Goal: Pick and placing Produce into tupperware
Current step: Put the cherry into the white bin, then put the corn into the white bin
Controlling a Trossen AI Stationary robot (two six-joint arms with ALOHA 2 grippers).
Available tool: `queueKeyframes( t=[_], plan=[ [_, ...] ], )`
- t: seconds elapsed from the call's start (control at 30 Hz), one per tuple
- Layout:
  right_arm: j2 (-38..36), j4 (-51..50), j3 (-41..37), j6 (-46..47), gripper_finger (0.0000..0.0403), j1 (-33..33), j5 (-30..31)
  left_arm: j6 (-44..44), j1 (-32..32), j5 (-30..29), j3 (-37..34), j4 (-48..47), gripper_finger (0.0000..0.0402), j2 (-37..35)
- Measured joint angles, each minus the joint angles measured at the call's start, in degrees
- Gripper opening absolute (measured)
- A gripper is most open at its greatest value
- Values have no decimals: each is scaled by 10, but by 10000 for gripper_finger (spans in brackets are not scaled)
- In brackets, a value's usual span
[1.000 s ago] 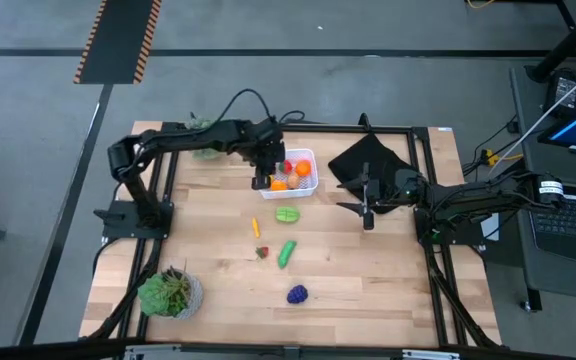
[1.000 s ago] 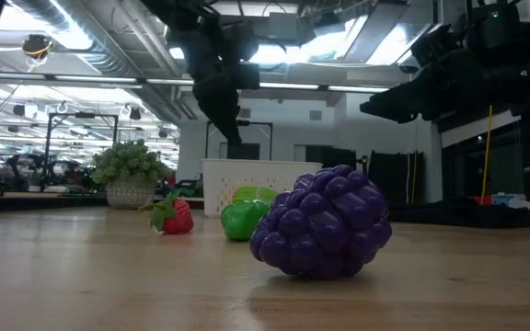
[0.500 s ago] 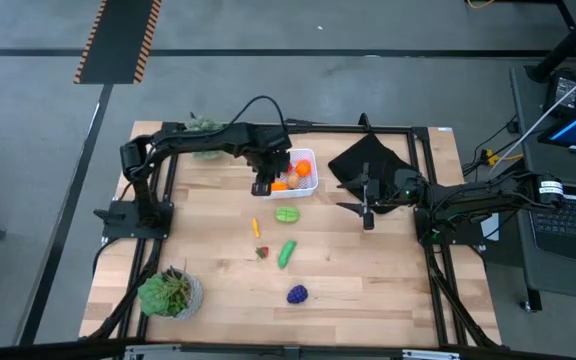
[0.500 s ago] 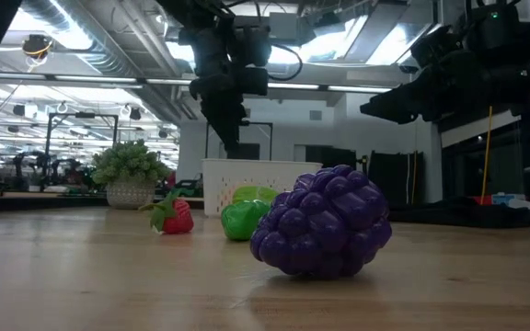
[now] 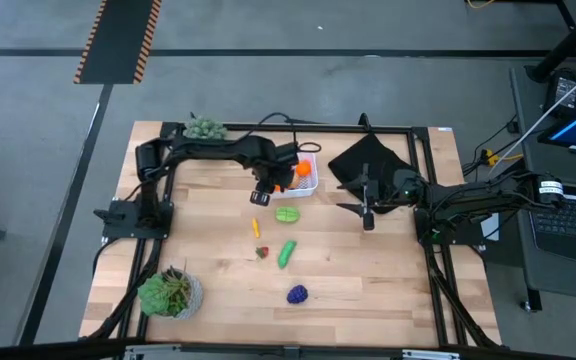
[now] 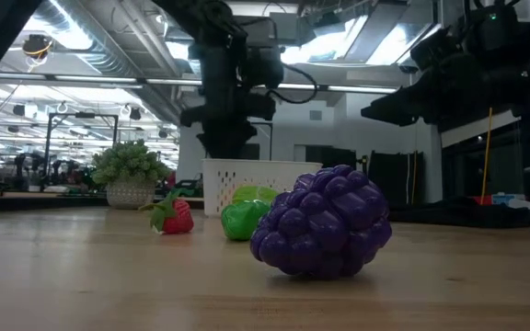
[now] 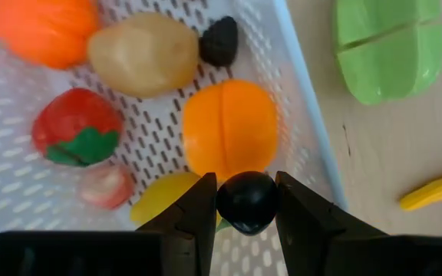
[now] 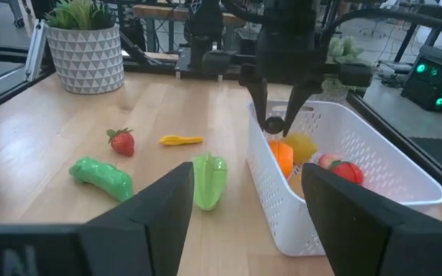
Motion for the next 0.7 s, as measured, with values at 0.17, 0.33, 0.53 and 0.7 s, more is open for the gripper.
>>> queueKeyframes(
  t=[0.17,0.33,0.53,0.7],
  plan=[
    [0,-3,0,-1,243,0,0,9,1,-1,0,-4,102,13],
    [0,-6,0,-1,243,0,0,19,5,-2,-1,-2,120,15],
    [0,-6,0,-2,243,0,0,17,5,-2,-1,-2,162,15],
    [0,-7,0,-3,243,0,0,7,4,-2,-1,-2,175,15]
  ],
)
